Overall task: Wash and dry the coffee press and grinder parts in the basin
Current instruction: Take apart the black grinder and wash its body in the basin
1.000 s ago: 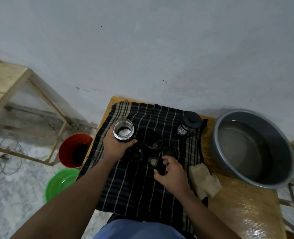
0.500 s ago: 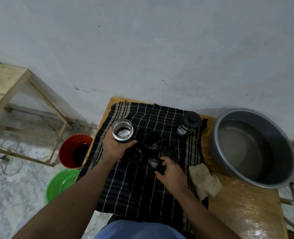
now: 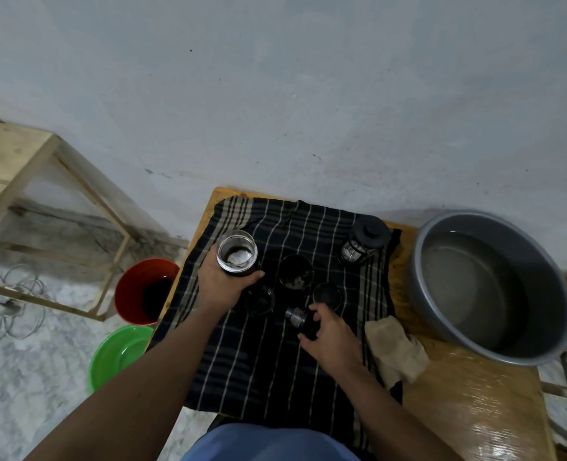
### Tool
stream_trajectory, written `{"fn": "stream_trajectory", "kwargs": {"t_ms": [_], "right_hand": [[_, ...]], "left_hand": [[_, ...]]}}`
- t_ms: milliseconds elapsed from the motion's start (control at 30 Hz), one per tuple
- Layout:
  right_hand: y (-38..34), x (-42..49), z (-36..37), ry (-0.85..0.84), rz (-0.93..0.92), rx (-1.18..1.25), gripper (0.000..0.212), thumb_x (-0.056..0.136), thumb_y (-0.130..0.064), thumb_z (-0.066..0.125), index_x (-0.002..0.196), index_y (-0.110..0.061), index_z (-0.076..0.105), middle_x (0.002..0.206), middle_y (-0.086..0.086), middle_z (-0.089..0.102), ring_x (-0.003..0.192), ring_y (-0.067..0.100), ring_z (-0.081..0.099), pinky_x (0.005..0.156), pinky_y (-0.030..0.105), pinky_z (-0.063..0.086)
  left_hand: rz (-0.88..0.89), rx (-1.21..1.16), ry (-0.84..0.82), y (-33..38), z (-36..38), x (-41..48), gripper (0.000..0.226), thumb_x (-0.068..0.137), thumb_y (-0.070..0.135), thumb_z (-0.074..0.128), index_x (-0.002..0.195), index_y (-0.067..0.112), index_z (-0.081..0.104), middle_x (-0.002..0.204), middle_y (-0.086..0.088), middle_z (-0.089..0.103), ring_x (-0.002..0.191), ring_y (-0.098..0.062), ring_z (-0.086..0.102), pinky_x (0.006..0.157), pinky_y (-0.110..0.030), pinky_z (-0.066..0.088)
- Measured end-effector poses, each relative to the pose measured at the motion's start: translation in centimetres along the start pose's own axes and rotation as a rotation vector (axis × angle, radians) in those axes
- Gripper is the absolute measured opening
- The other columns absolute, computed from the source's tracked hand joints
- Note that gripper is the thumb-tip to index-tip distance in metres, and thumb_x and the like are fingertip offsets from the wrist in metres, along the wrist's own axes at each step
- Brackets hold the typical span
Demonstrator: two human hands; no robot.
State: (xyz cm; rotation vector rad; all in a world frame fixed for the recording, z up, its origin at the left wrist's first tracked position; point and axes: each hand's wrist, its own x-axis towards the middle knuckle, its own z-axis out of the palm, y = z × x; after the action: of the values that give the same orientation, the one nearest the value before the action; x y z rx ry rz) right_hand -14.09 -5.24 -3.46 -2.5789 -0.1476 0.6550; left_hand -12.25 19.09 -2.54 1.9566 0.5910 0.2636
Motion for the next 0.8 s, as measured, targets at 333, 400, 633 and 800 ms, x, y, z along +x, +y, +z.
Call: {"fn": "stream_trajectory", "kwargs": {"t_ms": [333, 400, 633, 800], "right_hand": [[-1.1, 0.1, -0.9, 0.189, -0.119, 0.133, 0.068, 0.085, -0.052, 0.066, 0.145, -0.029, 0.043, 0.112, -0.015, 0.054, 0.095, 0.003, 0.056, 0.073, 0.026, 0.051], [-2.2, 0.7, -1.4, 0.296, -0.191, 0.188, 0.053, 0.091, -0.039, 0.064, 0.140, -0.025, 0.050, 0.100, -0.015, 0.051, 0.090, 0.003, 0.053, 0.073, 0.028, 0.052], [-9.7, 3.9, -5.2, 0.226, -0.412, 0.181, 0.061, 0.083, -0.060, 0.055, 0.137, -0.031, 0.055, 0.127, -0.016, 0.061, 0.119, 0.008, 0.049, 0.100, 0.035, 0.031], [-13.2, 4.3, -9.5, 0.031, -0.370, 0.521, 0.090, 0.076, -0.060, 0.078, 0.151, -0.030, 0.039, 0.135, -0.012, 0.056, 0.112, 0.008, 0.059, 0.097, 0.035, 0.053]], "left_hand": [[-0.022, 0.016, -0.010, 0.3, -0.1, -0.5, 0.084, 0.054, 0.023, 0.100, 0.125, 0.021, 0.055, 0.115, 0.011, 0.061, 0.108, -0.005, 0.056, 0.081, 0.003, 0.037], [-0.011, 0.030, -0.027, 0.0, -0.2, -0.7, 0.088, 0.055, 0.022, 0.100, 0.130, 0.019, 0.054, 0.119, 0.009, 0.062, 0.111, -0.006, 0.057, 0.085, 0.001, 0.036], [0.010, 0.043, -0.018, 1.3, -1.3, -1.0, 0.075, 0.060, 0.015, 0.096, 0.123, 0.028, 0.057, 0.112, 0.012, 0.066, 0.103, -0.008, 0.064, 0.084, -0.017, 0.049], [0.197, 0.076, -0.059, 5.3, -2.3, 0.6, 0.071, 0.059, 0.026, 0.093, 0.120, 0.036, 0.058, 0.114, 0.014, 0.068, 0.107, -0.007, 0.064, 0.089, -0.040, 0.056]]}}
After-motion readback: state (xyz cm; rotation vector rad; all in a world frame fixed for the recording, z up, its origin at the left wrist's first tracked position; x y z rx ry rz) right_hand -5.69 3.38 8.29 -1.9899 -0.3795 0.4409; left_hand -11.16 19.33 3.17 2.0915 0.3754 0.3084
